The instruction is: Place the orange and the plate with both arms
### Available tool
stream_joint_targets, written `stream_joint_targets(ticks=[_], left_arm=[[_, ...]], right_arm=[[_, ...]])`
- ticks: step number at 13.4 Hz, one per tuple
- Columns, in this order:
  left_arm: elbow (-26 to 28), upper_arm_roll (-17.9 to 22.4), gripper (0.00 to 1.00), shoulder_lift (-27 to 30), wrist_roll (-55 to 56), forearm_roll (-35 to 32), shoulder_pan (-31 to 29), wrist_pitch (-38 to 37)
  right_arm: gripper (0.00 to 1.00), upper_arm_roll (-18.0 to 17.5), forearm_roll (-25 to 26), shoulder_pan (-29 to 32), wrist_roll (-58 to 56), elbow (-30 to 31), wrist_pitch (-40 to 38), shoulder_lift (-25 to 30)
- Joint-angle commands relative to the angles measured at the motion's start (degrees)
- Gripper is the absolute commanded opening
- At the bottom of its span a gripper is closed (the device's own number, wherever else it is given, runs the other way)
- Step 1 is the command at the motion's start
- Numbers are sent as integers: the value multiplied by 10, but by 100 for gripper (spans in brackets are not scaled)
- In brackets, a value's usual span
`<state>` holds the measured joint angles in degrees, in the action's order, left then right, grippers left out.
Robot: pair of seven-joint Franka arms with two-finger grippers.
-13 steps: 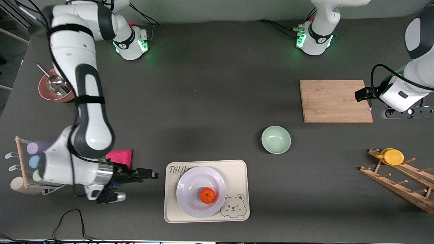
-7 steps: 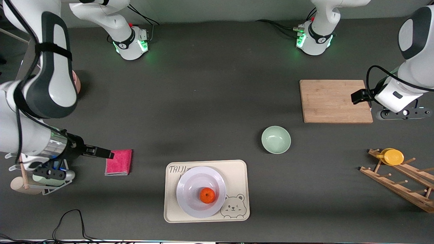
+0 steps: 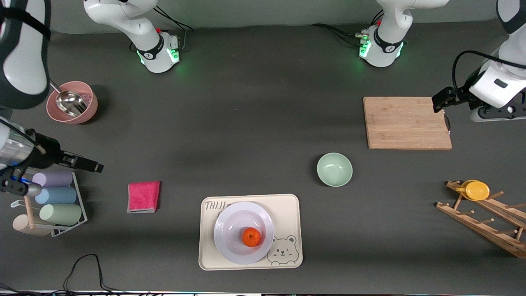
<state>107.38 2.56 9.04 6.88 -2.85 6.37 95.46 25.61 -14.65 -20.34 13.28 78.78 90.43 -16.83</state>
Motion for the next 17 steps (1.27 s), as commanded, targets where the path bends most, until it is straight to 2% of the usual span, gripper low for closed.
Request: stream_joint_targets(ticks=[1,4,5,8,10,11,13,14,17], left_arm=[[-5,2,100,5,8,2,7,-5],[-9,2,100,4,7,2,7,-4],[-9,2,100,4,6,2,7,-4],[-10,0,100,4,14,3,8,-5],[-15,-5,100,4,16,4,8,-5],[-16,-5,100,4,16,4,8,-5],[-22,-4,100,3,13,5,7,-15],[-24,-4,100,4,13,5,8,-19],[-26,-4,100,4,15,5,8,-21]], right_arm=[[100,21,19,-9,19,21,-42,41],[100,20,27,-5,18,29,-50,48],[100,17,28,3,17,53,-40,63],[100,-62,51,68,18,106,-17,105],[100,-77,66,74,18,127,-13,124],[100,-98,67,98,18,135,-11,132],[100,-207,94,183,18,150,-10,144],[100,-236,99,204,18,151,-10,145],[100,-240,91,222,21,159,58,158]])
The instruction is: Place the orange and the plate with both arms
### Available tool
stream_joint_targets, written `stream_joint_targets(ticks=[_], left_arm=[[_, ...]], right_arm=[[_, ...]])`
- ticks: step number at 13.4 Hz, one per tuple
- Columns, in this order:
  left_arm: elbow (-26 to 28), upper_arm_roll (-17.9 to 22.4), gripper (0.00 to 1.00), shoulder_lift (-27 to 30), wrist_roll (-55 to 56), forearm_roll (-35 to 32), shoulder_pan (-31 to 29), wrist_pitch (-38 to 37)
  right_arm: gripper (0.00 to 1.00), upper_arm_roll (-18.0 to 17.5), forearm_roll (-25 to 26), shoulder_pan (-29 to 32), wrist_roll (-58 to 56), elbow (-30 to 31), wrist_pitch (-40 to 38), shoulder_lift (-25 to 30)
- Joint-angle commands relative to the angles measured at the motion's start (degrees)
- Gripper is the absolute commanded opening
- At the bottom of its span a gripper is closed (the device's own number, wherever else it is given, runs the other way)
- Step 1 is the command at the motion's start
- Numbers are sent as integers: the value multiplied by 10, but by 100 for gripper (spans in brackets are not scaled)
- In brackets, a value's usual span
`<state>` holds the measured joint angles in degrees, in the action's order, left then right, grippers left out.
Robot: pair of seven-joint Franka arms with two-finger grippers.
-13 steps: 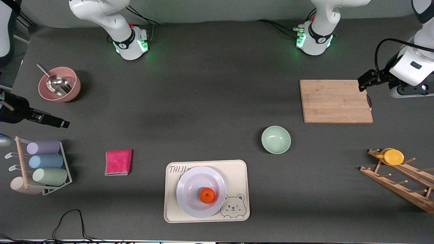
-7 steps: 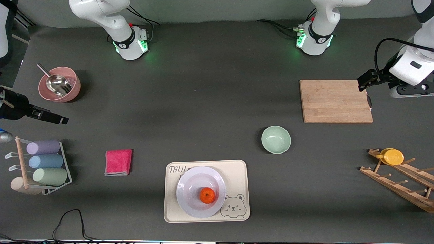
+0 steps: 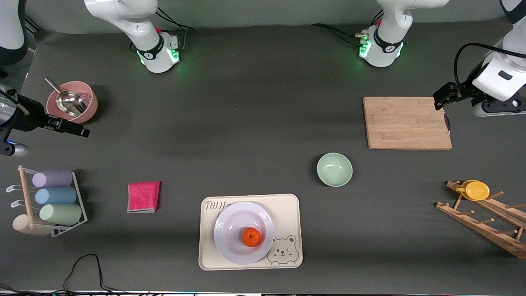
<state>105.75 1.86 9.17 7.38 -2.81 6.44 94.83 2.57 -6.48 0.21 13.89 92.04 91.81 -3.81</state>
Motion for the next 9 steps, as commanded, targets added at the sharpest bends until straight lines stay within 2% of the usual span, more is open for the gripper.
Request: stream_joint_targets(ticks=[1,3,9], left_arm=[[-11,3,100,2,10,4,7,-15],[-12,3,100,2,9,5,6,-14],[-21,3,100,2,7,4,7,-33]], right_arm=[[100,-10,9,17,20,30,56,34],[100,-7,10,16,16,47,52,51],[100,-5,15,12,15,49,31,49]])
